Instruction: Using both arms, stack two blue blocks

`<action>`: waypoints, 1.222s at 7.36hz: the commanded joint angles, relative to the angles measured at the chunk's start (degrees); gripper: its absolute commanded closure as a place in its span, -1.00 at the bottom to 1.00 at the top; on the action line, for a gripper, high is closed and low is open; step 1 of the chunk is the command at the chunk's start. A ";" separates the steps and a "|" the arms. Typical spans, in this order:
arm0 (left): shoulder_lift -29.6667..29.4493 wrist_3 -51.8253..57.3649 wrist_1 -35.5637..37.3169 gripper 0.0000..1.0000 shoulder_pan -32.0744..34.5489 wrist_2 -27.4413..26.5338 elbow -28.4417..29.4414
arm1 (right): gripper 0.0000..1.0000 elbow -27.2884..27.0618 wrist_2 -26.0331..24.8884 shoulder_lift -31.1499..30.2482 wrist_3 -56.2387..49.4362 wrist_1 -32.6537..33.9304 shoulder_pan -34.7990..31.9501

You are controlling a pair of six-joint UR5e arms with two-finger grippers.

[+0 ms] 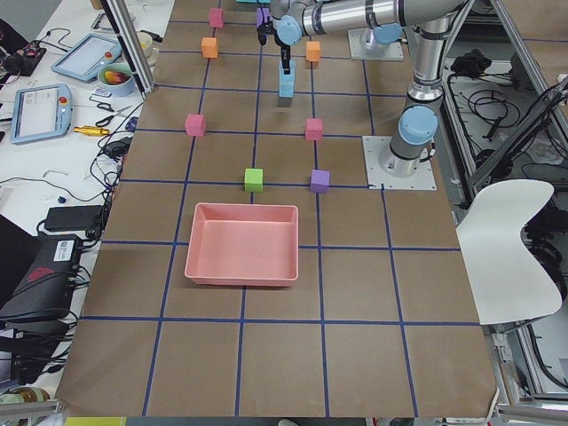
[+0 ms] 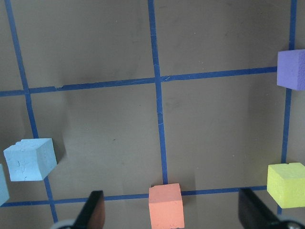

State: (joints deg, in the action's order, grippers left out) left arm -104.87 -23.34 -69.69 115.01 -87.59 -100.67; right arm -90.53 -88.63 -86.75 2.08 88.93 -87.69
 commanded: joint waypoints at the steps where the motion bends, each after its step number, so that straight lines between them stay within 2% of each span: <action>1: -2.97 -1.01 4.90 1.00 1.80 -0.04 0.03 | -1.00 0.44 -0.14 -1.75 0.03 -0.51 0.07; 6: -4.64 -0.75 5.18 1.00 1.97 -0.21 -0.84 | -1.00 -0.26 0.03 -3.60 -0.14 -0.42 -0.20; 7: -4.91 -1.01 5.09 0.20 1.97 -0.21 -0.93 | -1.00 -0.26 -0.05 -3.60 -0.15 -0.51 -0.20; 8: -5.00 -1.36 5.27 -0.99 1.97 -0.21 -1.11 | -1.00 -0.26 -0.05 -3.60 -0.06 -0.51 -0.28; 9: -3.52 -0.40 5.44 -1.00 1.71 0.14 -0.85 | -1.00 -0.26 -0.32 -3.60 -0.14 -0.51 -0.46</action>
State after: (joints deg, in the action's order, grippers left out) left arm -109.46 -24.34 -64.48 116.92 -87.74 -101.66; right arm -90.79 -88.73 -90.35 1.98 88.43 -87.99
